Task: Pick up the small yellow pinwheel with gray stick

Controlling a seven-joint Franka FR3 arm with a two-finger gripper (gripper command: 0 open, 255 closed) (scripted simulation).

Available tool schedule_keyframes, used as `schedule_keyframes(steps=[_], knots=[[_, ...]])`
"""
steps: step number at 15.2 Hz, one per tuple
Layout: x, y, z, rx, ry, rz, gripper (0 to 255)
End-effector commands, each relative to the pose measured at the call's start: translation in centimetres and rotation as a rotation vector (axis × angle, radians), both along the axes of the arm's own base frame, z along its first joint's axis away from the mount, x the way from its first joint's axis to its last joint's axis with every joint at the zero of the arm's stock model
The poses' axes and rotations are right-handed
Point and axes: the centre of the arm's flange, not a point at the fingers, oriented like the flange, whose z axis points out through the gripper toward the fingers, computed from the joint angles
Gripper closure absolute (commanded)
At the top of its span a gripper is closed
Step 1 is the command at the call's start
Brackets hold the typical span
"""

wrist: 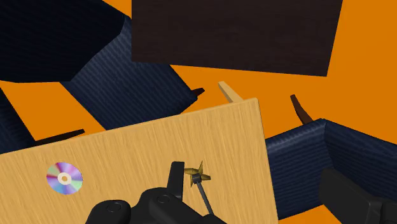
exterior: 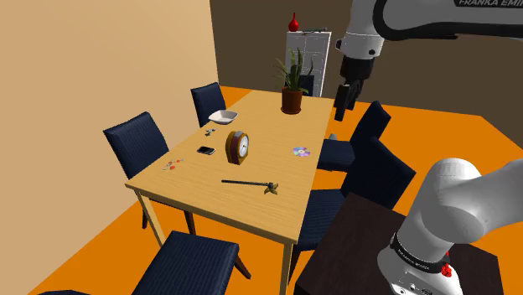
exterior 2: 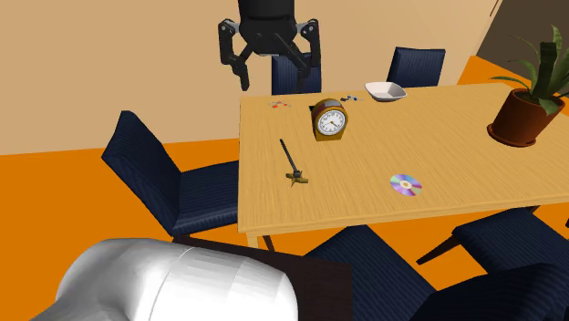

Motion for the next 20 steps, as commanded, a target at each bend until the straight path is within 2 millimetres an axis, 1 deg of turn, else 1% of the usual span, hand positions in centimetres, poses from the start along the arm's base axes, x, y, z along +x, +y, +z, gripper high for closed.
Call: schedule_keyframes(steps=[1, 10, 20], knots=[[0.0, 0.0, 0.0, 0.0, 0.0, 0.0, 0], [9.4, -0.9, -8.2, 0.003, 0.059, 0.083, 0], [19.4, -0.9, -17.9, 0.006, 0.125, 0.175, 0]])
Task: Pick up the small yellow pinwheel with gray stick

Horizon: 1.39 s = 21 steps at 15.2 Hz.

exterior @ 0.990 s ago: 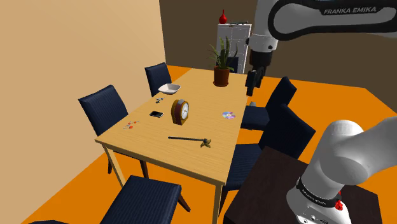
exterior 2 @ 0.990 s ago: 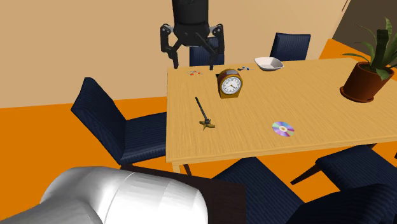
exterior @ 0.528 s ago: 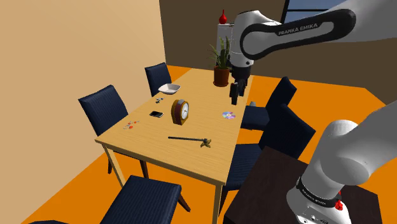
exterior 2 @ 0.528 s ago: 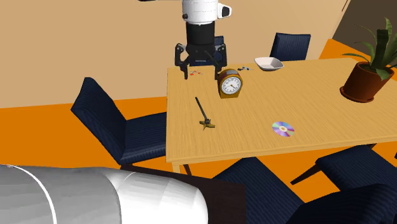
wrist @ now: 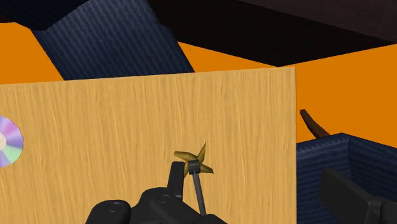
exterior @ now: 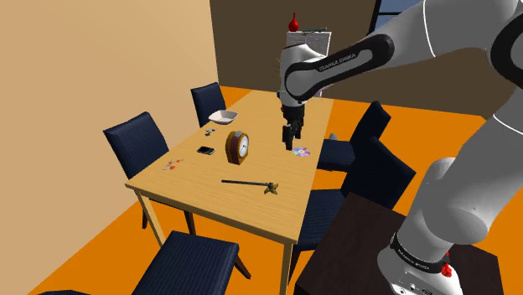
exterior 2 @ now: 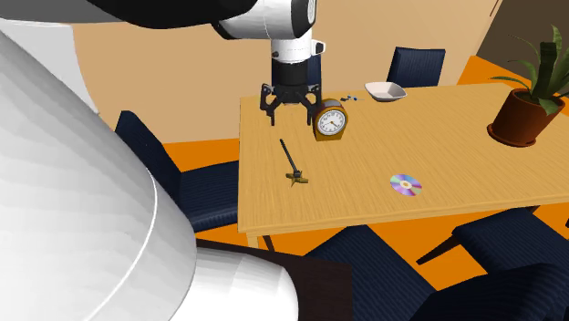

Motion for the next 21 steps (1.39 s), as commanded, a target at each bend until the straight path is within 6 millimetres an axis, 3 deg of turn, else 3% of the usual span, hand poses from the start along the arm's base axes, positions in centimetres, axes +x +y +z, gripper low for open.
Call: schedule_keyframes(steps=[1, 21], knots=[[2.3, 0.0, -2.0, 0.0, 0.012, 0.019, 0], [19.8, 2.8, -23.4, 0.007, 0.144, 0.203, 0]])
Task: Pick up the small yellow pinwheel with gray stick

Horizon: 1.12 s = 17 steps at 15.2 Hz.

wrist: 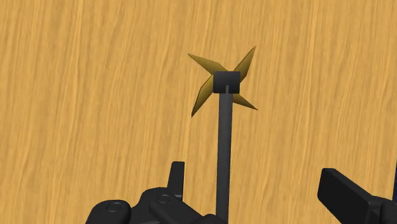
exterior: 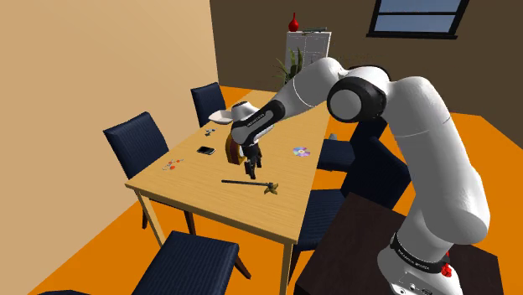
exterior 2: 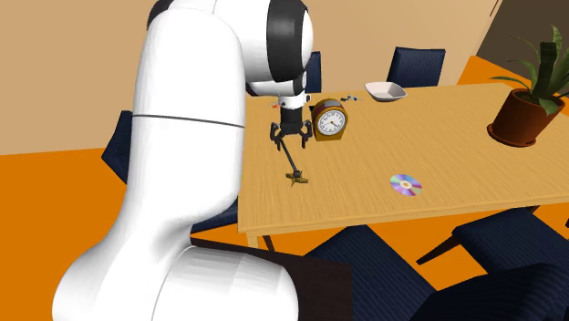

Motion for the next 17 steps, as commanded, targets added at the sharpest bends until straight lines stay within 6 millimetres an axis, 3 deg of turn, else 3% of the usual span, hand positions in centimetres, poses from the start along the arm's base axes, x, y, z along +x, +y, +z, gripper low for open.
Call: schedule_keyframes(steps=[1, 4, 13, 14, 17], knots=[[1.5, 0.5, -2.5, 0.001, 0.014, 0.019, 0], [3.4, 1.1, -5.3, 0.002, 0.03, 0.041, 0], [3.4, 1.1, -9.3, 0.002, 0.03, 0.041, 0], [3.4, 1.1, -9.4, 0.002, 0.03, 0.041, 255], [3.6, 1.0, -9.4, 0.002, 0.03, 0.041, 255]])
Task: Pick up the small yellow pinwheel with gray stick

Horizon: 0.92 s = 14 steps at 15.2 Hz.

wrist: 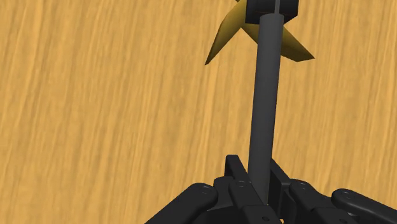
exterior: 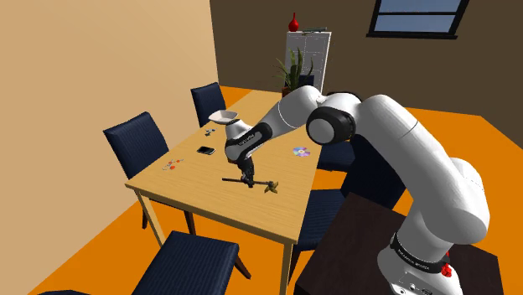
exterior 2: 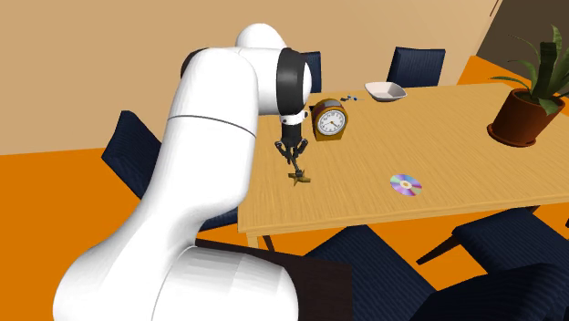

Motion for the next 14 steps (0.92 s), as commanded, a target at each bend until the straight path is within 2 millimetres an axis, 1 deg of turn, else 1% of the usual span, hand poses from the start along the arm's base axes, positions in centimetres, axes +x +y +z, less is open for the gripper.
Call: schedule_keyframes(steps=[1, 6, 14], knots=[[-0.3, 0.6, -0.9, 0.006, 0.012, 0.005, 255], [-0.4, 0.6, -0.6, 0.006, 0.012, 0.005, 255], [-0.4, 0.6, 3.6, 0.006, 0.012, 0.005, 255]])
